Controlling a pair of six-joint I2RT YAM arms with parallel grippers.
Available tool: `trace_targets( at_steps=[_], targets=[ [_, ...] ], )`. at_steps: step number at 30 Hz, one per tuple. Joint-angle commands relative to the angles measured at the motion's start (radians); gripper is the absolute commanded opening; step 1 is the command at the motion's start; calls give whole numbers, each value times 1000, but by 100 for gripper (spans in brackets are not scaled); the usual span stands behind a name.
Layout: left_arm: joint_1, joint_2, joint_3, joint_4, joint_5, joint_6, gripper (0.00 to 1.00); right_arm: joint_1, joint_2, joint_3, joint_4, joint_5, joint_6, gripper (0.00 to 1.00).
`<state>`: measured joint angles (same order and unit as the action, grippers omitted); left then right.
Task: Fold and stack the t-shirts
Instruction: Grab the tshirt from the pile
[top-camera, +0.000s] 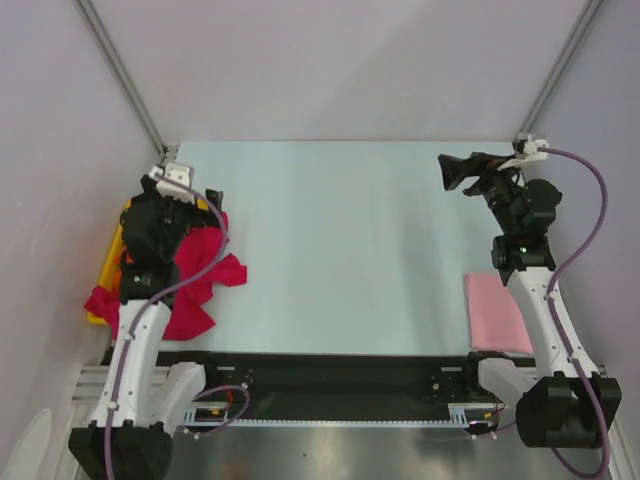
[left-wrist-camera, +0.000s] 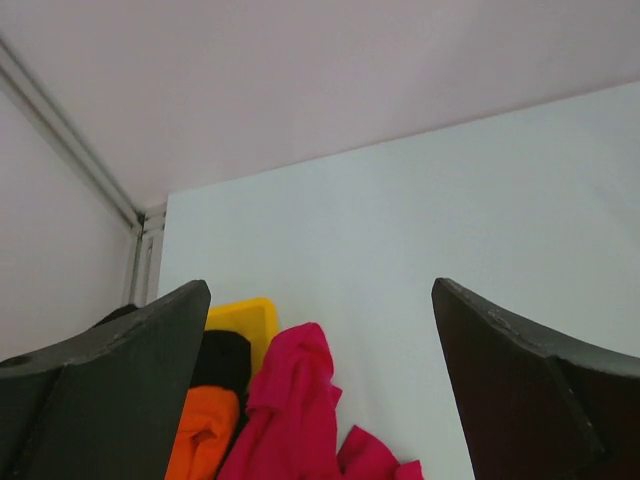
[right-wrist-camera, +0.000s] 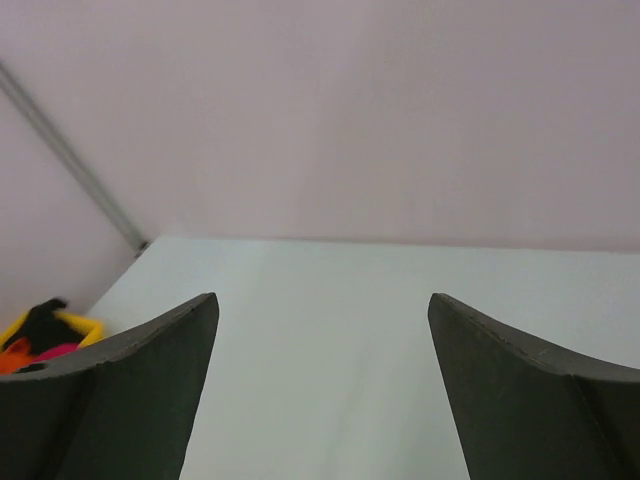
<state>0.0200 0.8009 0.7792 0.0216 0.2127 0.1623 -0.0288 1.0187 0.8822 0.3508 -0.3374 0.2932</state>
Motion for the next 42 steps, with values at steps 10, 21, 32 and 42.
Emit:
trace_targets(
  at_steps=[10, 21, 32, 42],
  targets=[
    [227, 610, 520, -1058, -102, 275, 81, 455, 153, 166, -311, 118, -247, 95],
    [181, 745, 394, -993, -161, 358, 49, 469, 132, 126, -326, 167, -255, 96],
    [181, 586, 818, -1101, -14, 273, 1, 471, 126, 167, -335, 141, -229, 96],
    [-188, 670, 1506, -1059, 319, 177, 0, 474, 147, 302, -338, 153, -158, 97]
  ],
)
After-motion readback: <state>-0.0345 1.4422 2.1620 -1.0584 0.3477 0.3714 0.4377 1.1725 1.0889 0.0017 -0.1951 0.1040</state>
